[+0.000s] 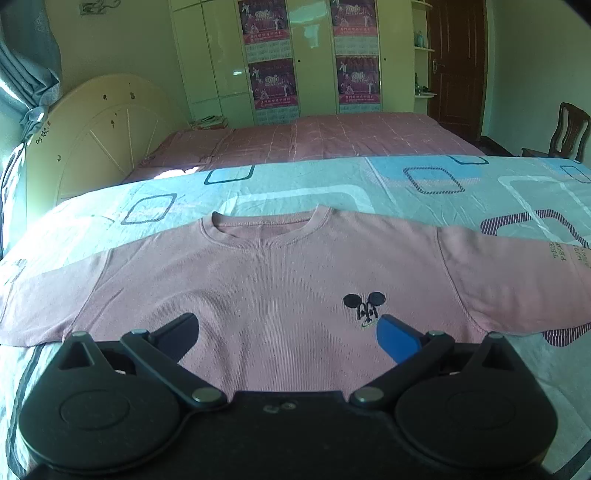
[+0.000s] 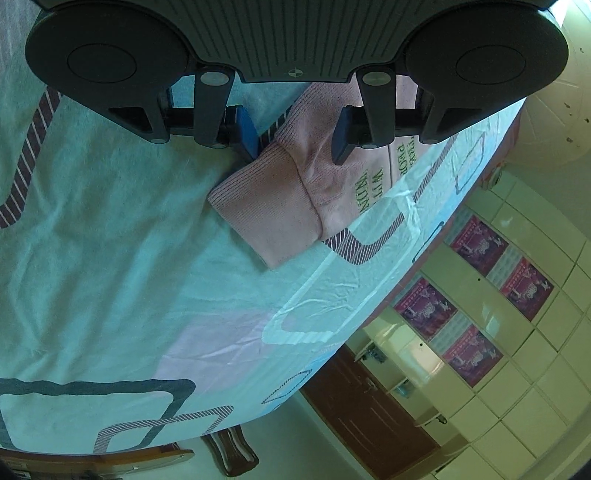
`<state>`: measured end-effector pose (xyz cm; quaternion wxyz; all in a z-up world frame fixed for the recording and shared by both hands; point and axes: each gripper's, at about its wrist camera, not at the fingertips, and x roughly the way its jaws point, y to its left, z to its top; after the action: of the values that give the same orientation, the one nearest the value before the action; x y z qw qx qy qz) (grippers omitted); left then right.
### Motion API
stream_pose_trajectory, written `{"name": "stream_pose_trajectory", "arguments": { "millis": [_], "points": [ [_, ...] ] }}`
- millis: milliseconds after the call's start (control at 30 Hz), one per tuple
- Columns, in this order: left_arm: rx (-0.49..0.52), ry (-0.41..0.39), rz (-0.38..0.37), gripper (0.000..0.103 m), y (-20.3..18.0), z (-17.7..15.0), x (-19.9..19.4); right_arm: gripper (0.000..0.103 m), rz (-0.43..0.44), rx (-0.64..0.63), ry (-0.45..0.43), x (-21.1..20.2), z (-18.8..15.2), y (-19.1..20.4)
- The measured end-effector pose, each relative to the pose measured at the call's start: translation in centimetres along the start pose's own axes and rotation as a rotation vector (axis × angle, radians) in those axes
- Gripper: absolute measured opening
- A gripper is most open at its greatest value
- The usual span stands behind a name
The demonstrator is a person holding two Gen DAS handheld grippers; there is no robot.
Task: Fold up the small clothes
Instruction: 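Move the right tool to a sleeve cuff and grasp it, then carry the gripped sleeve across the sweatshirt body and release it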
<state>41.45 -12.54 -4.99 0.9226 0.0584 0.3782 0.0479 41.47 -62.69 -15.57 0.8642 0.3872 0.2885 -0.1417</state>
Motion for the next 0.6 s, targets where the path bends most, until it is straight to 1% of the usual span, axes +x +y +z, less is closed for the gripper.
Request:
{"name": "stream_pose_trajectory", "arguments": {
  "millis": [33,67,100,133,167,200,233,267,333,400,500,600],
  "points": [
    [-0.001,0.005,0.001,0.102,0.3,0.0,0.1,0.009,-0.027,-0.019,0.006,-0.1,0.1,0.1],
    [0.001,0.002,-0.002,0.102,0.5,0.0,0.0,0.007,-0.037,-0.031,-0.008,-0.5,0.4,0.3],
    [0.004,-0.007,0.003,0.102,0.9,0.0,-0.2,0.007,-0.035,-0.047,-0.038,-1.2,0.6,0.5],
    [0.009,-0.016,0.014,0.102,1.4,-0.1,-0.3,0.007,-0.067,-0.106,-0.068,-1.8,0.7,1.1],
    [0.014,-0.024,0.026,0.102,2.0,-0.3,-0.3,0.007,-0.110,-0.143,-0.052,-1.5,0.7,1.3],
    [0.015,-0.027,0.038,0.102,2.6,-0.6,-0.3,0.007,-0.139,-0.133,-0.013,-0.9,0.7,1.1],
    [0.013,-0.020,0.039,0.102,3.4,-0.9,-0.2,0.007,-0.150,-0.118,0.003,-0.7,0.7,1.0],
    [0.006,-0.011,0.032,0.102,4.2,-1.2,-0.1,0.007,-0.158,-0.150,-0.017,-1.2,0.7,1.8],
    [-0.027,-0.006,0.017,0.101,6.2,-1.9,0.1,0.007,-0.128,-0.208,-0.072,-2.7,0.5,3.7],
    [-0.057,-0.004,0.003,0.101,8.0,-2.8,0.4,0.007,-0.081,-0.271,-0.107,-4.1,-0.2,6.5],
    [-0.090,0.013,-0.020,0.101,10.8,-3.8,1.6,0.007,0.007,-0.379,-0.114,-5.4,-2.2,12.3],
    [-0.106,0.030,-0.073,0.101,13.7,-4.6,2.8,0.007,0.095,-0.462,-0.095,-6.3,-5.7,18.3]
  ]
}}
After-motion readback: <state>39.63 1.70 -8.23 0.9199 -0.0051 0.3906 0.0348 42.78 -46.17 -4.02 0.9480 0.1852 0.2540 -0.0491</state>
